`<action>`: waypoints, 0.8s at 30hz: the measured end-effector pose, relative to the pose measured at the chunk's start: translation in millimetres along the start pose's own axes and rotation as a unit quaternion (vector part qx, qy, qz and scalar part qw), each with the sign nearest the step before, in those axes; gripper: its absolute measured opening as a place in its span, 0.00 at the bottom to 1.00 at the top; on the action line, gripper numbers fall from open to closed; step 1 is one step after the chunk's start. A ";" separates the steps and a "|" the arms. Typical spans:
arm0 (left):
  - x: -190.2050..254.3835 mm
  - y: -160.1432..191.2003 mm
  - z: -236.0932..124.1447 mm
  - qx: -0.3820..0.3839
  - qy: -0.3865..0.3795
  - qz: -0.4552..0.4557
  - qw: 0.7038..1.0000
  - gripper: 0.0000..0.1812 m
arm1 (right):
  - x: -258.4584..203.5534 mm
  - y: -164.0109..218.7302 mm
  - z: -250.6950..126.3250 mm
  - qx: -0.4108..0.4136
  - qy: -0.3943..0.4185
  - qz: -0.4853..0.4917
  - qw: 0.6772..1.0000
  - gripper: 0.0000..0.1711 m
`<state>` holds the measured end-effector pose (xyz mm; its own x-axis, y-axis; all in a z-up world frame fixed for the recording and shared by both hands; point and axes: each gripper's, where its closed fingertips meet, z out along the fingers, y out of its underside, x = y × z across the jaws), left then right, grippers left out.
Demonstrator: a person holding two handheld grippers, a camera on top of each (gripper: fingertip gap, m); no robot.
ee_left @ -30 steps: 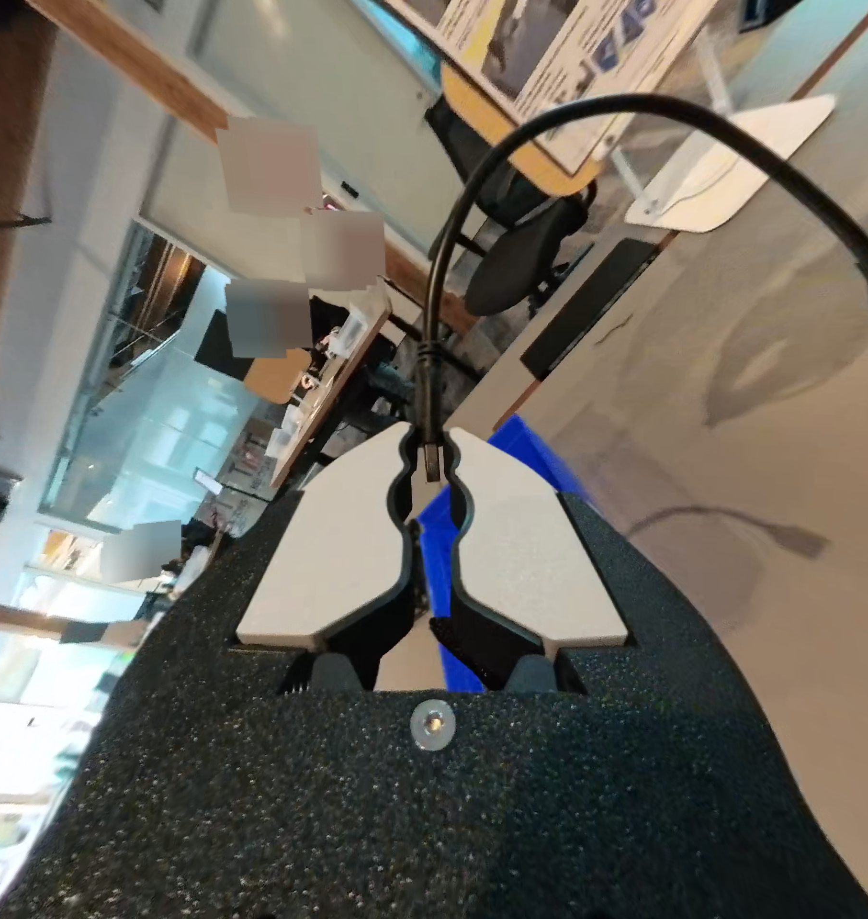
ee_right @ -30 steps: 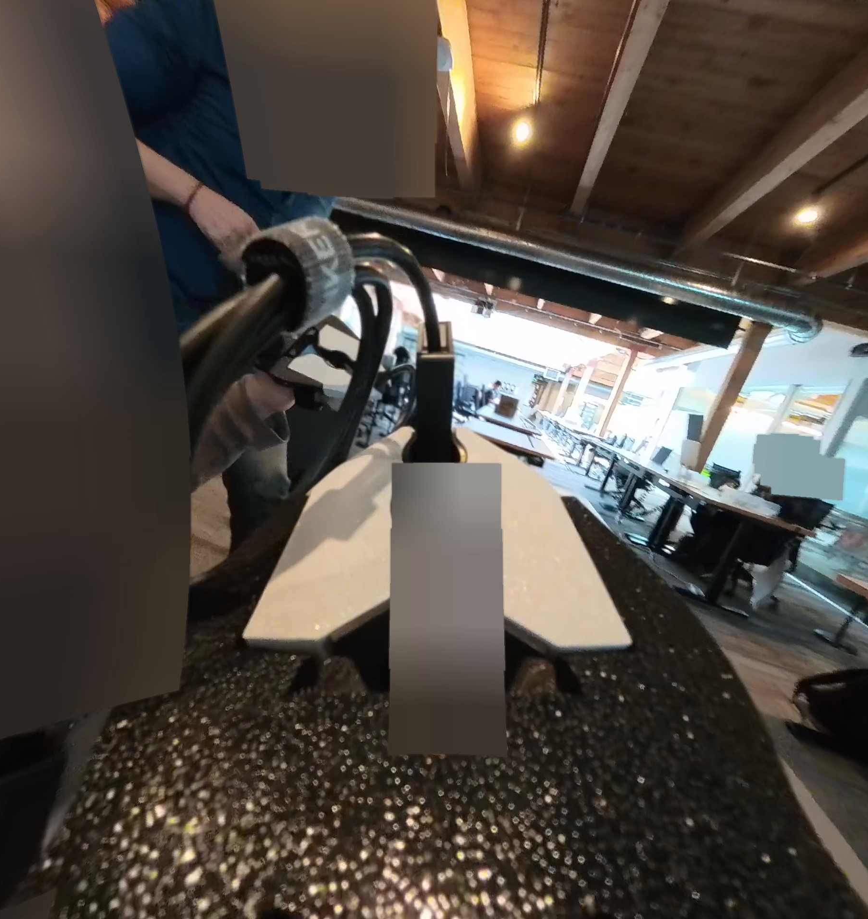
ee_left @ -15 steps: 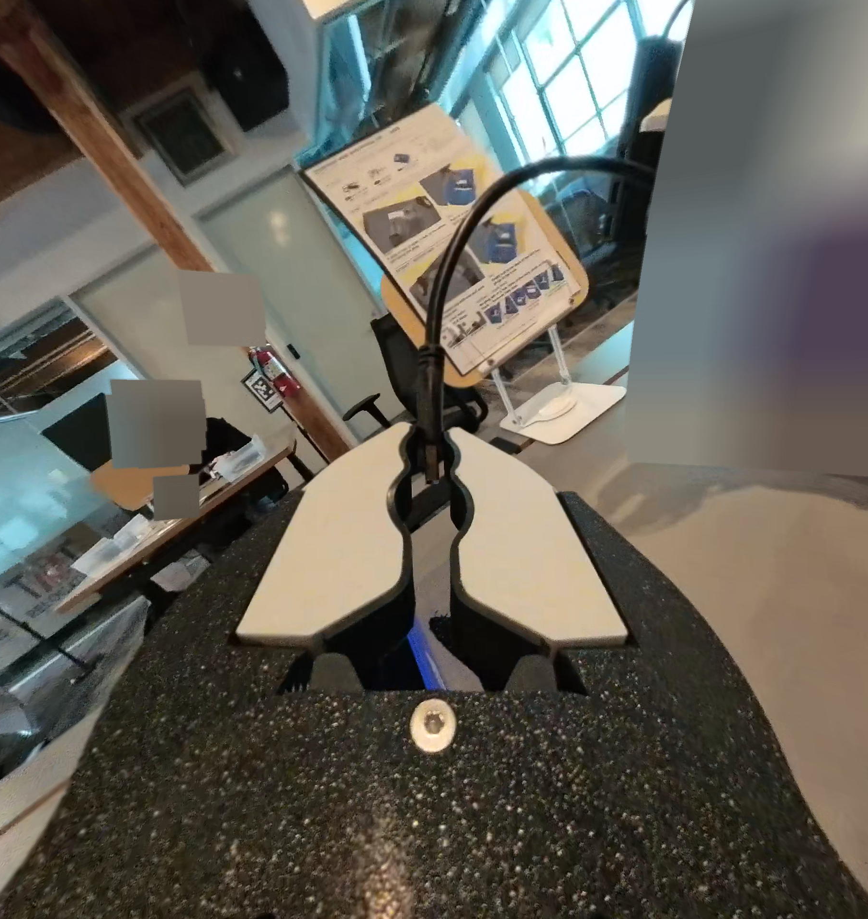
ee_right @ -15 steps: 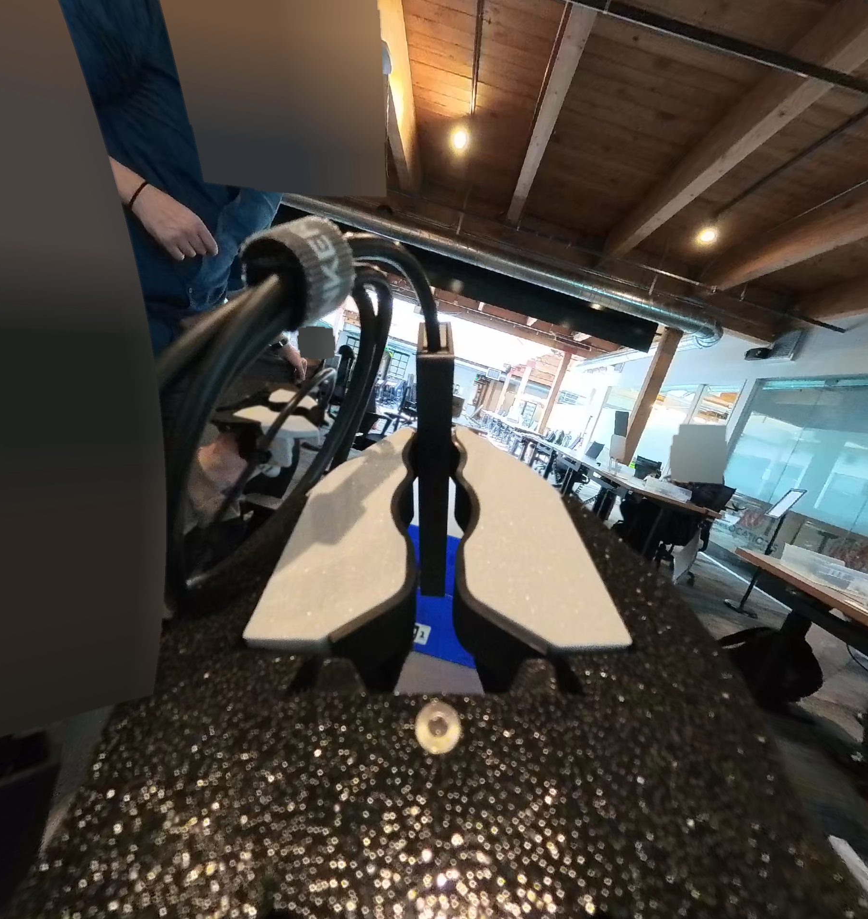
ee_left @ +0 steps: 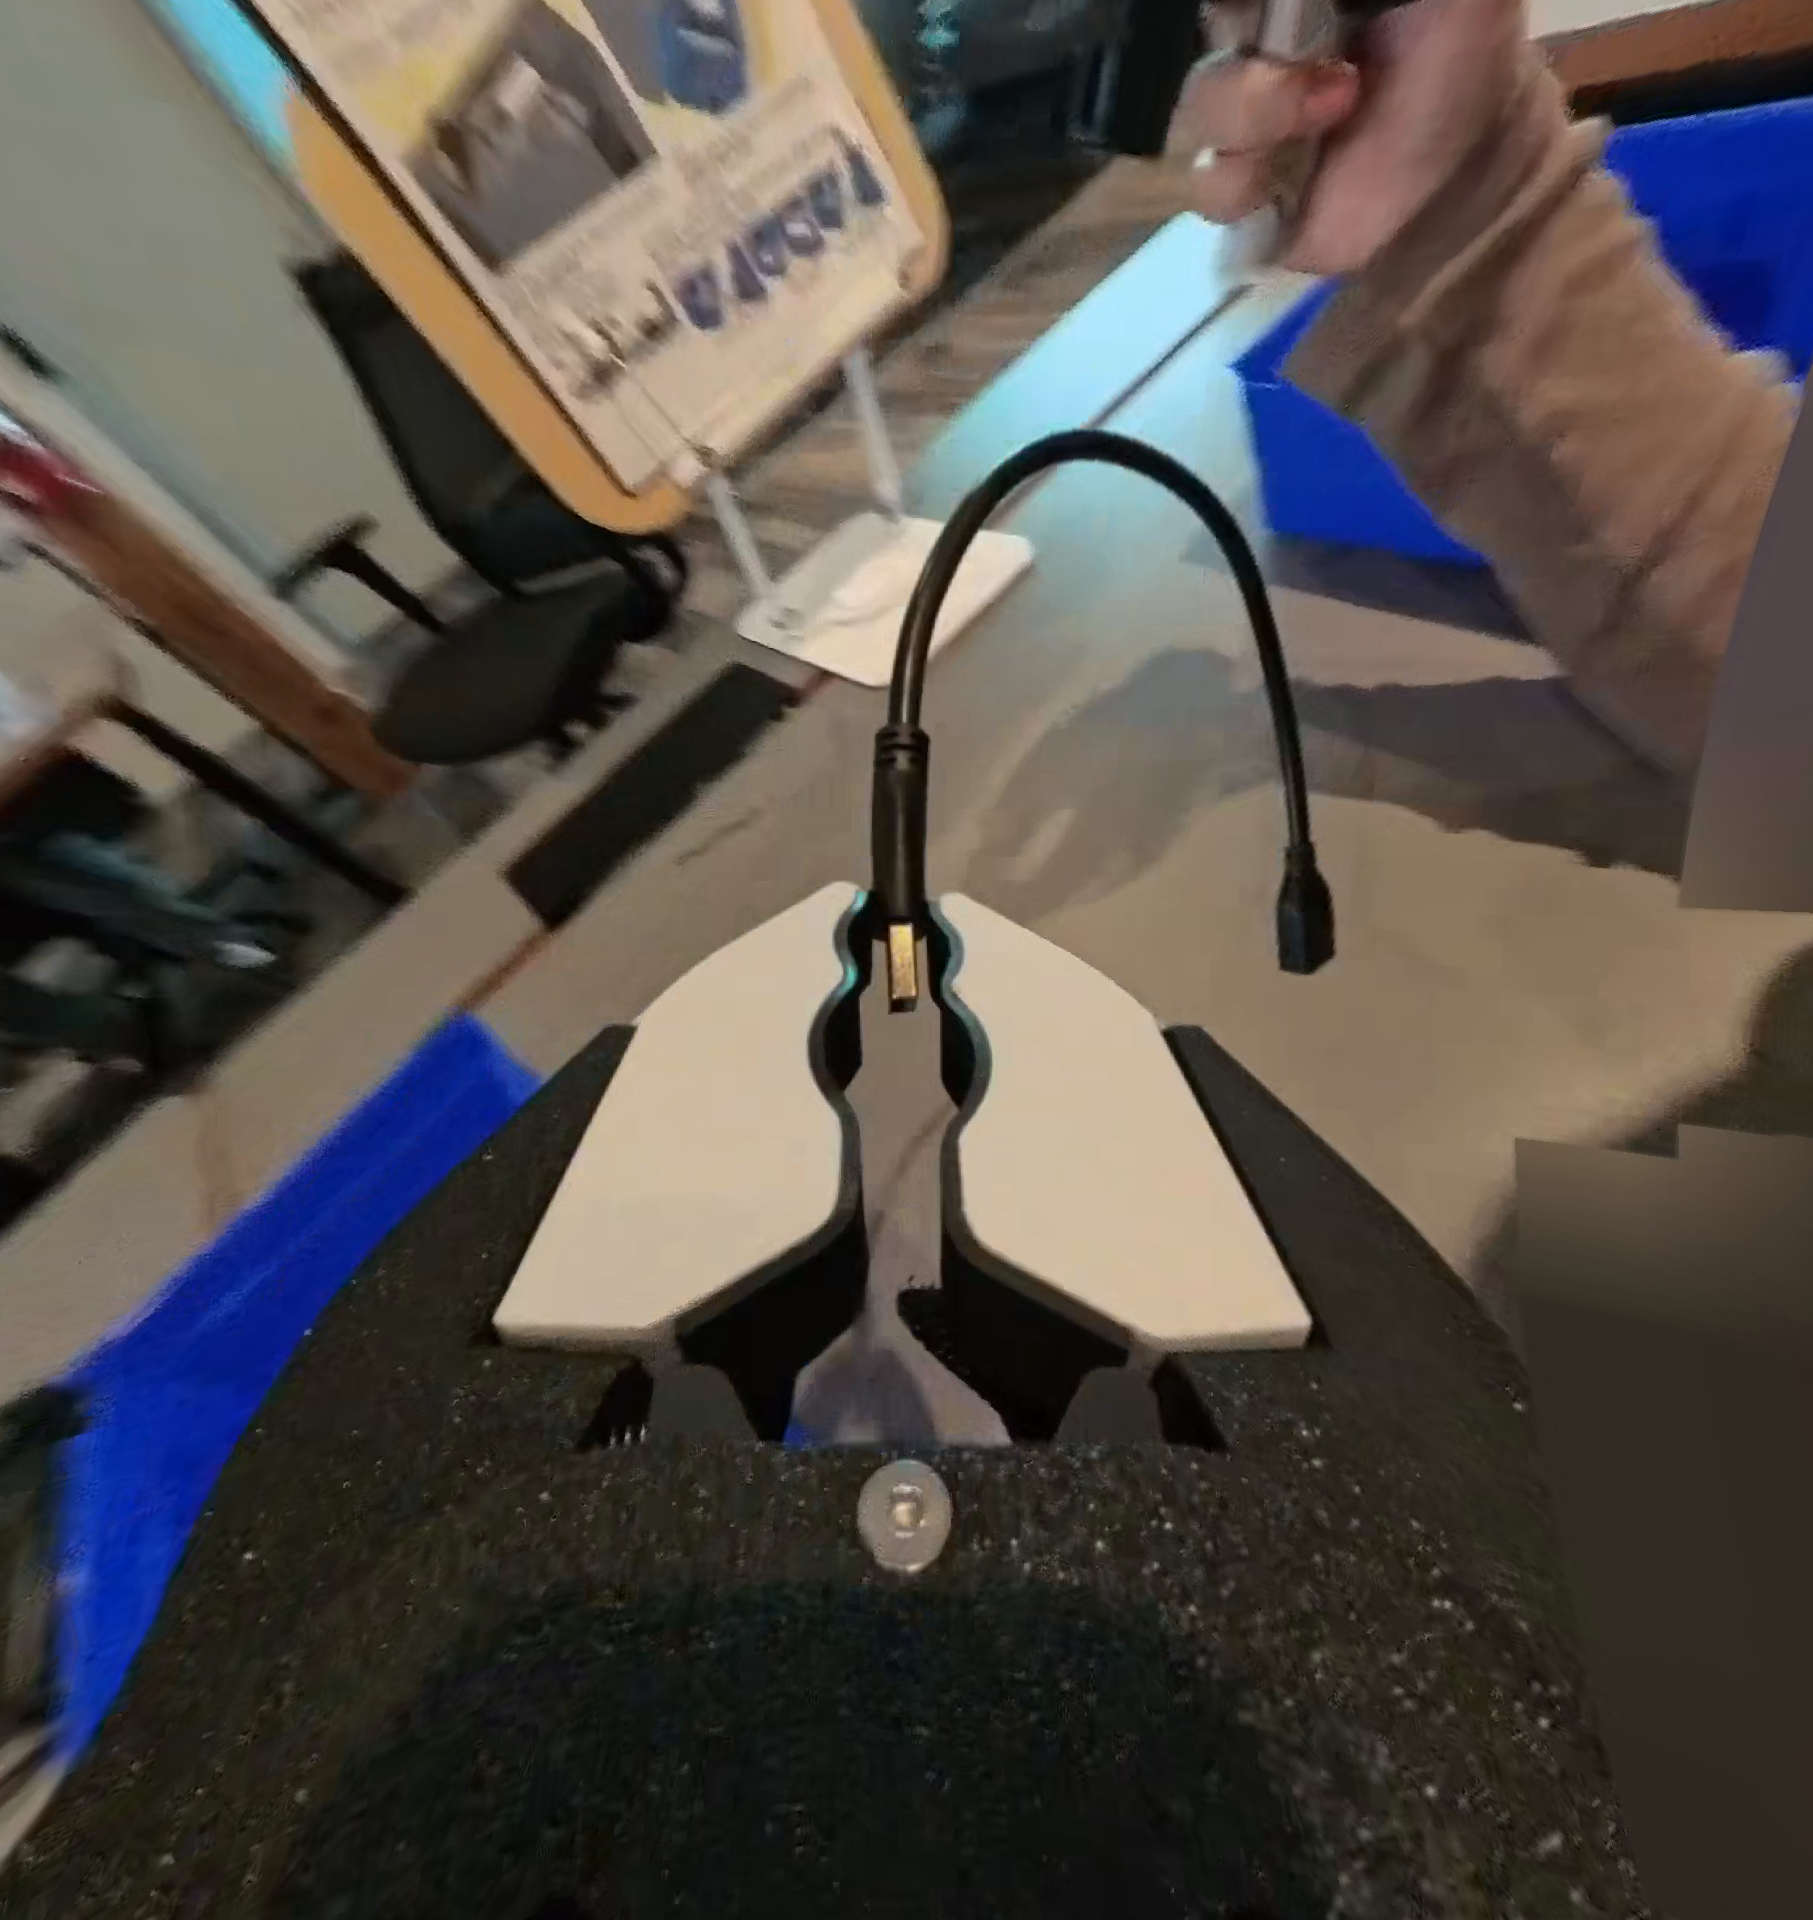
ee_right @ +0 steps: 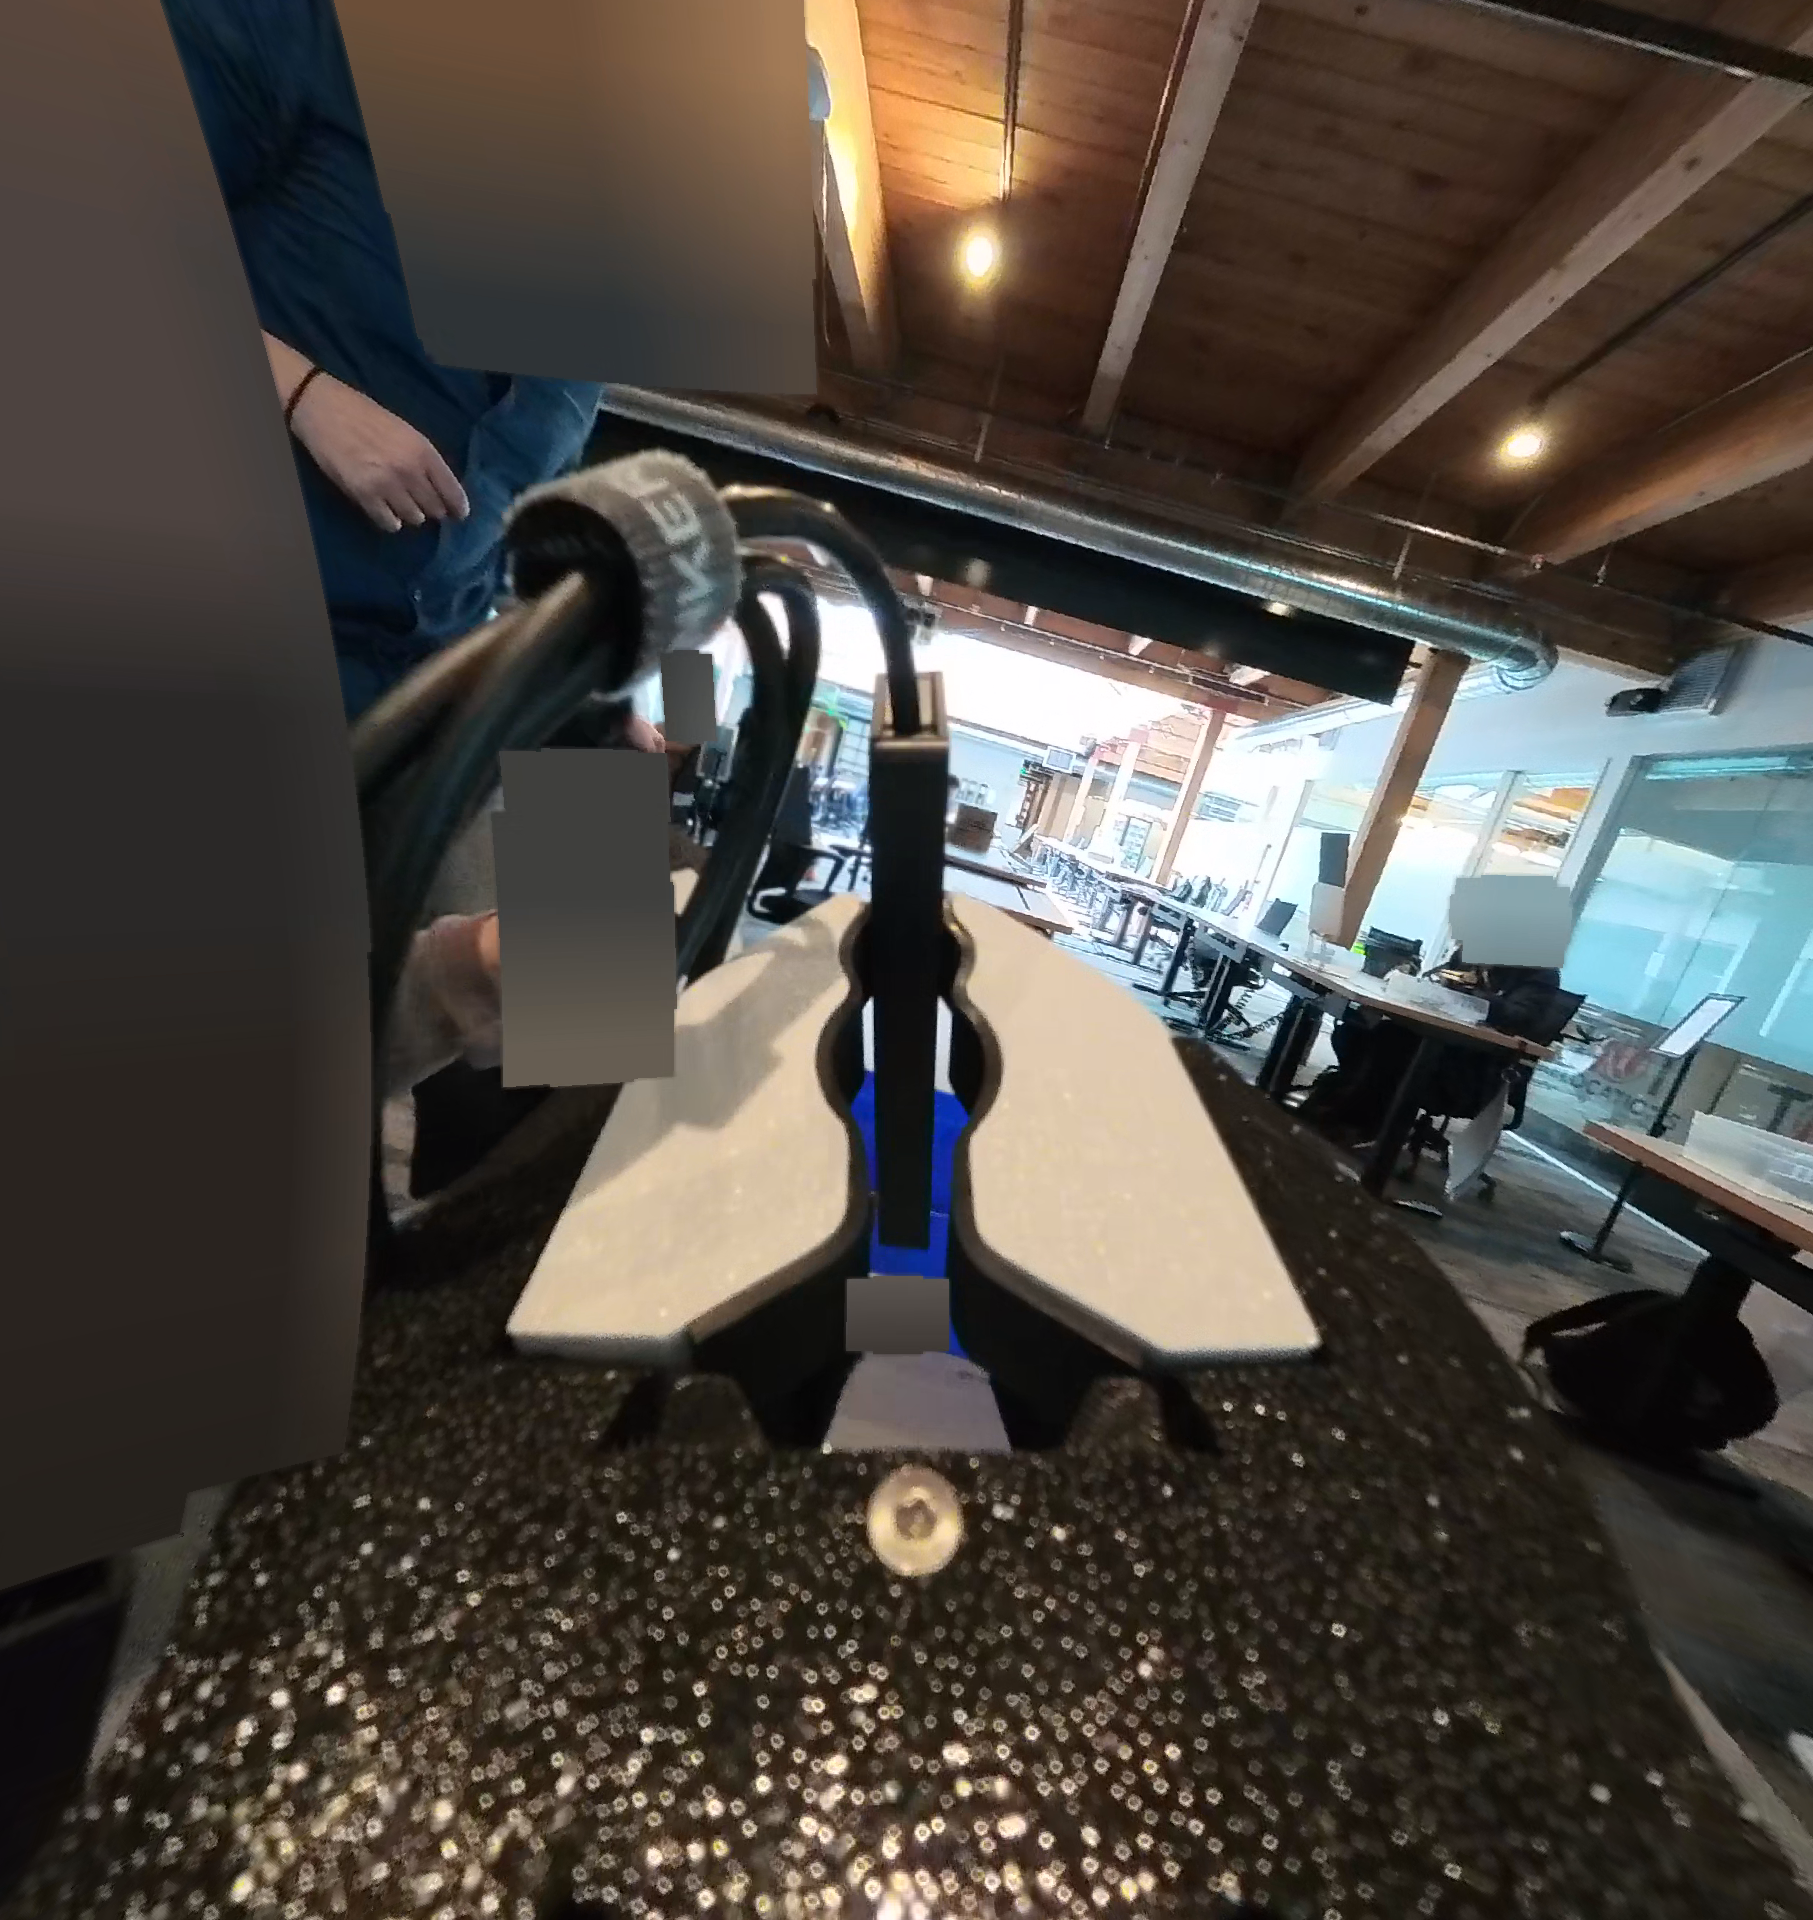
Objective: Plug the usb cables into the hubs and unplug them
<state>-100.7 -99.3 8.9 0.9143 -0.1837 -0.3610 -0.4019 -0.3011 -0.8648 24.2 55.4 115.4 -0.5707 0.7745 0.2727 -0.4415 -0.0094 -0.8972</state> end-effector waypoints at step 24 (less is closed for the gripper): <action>61.2 54.1 101.9 -0.211 0.521 0.102 0.821 0.05 | 0.0 44.4 -27.7 -0.089 -0.055 0.060 0.993 0.06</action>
<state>-61.4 -31.5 -95.6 0.3742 -0.9053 0.2011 -0.7241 -0.4208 -0.5464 23.7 72.4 66.0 -0.6884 0.7008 0.1871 -0.2415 0.0217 -0.9702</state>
